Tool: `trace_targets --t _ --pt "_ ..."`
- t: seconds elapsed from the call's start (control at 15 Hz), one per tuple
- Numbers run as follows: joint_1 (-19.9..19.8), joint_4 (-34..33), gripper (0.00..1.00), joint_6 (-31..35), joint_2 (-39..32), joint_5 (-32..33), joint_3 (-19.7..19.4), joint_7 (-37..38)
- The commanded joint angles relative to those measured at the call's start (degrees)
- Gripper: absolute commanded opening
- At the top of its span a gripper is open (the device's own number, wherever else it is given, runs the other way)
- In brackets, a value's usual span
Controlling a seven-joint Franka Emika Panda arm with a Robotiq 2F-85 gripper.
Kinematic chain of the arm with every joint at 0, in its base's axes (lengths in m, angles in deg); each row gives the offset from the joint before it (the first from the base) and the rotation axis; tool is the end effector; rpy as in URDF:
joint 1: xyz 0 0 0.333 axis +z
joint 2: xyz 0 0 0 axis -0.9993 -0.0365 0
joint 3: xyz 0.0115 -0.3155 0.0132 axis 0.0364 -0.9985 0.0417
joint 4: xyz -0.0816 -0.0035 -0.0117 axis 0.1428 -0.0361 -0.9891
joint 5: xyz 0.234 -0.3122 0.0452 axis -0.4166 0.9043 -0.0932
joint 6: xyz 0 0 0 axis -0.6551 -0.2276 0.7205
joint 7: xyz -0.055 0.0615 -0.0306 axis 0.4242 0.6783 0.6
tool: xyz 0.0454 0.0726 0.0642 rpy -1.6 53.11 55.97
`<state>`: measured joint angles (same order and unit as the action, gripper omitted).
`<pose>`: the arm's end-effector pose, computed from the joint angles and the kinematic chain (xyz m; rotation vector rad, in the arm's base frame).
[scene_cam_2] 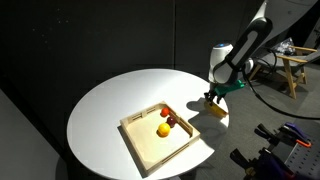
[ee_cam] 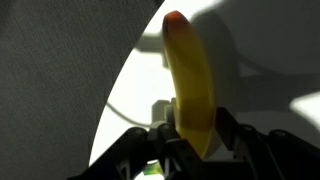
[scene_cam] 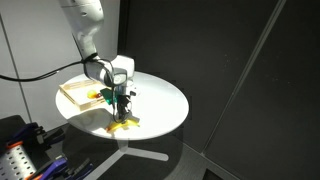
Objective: Remove the banana from the box
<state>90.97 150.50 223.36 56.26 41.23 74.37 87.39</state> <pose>0.5298 -0.0429 0.1211 2.9837 -0.5684 -0.0612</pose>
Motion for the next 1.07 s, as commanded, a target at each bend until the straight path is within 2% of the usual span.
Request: trace_targets --t 0.0,0.13,0.2,1.0 --pt "0.14 -0.53 0.81 0.29 0.03 -1.5 -0.24 -1.82" --pt "0.08 -0.32 0.96 0.19 0.37 -1.62 -0.09 -1.98" --pt "0.04 -0.08 1.0 0.04 0.74 -1.69 0.03 -2.1" --pt "0.84 3.14 1.0 -6.91 8.8 -1.16 1.16 -2.99"
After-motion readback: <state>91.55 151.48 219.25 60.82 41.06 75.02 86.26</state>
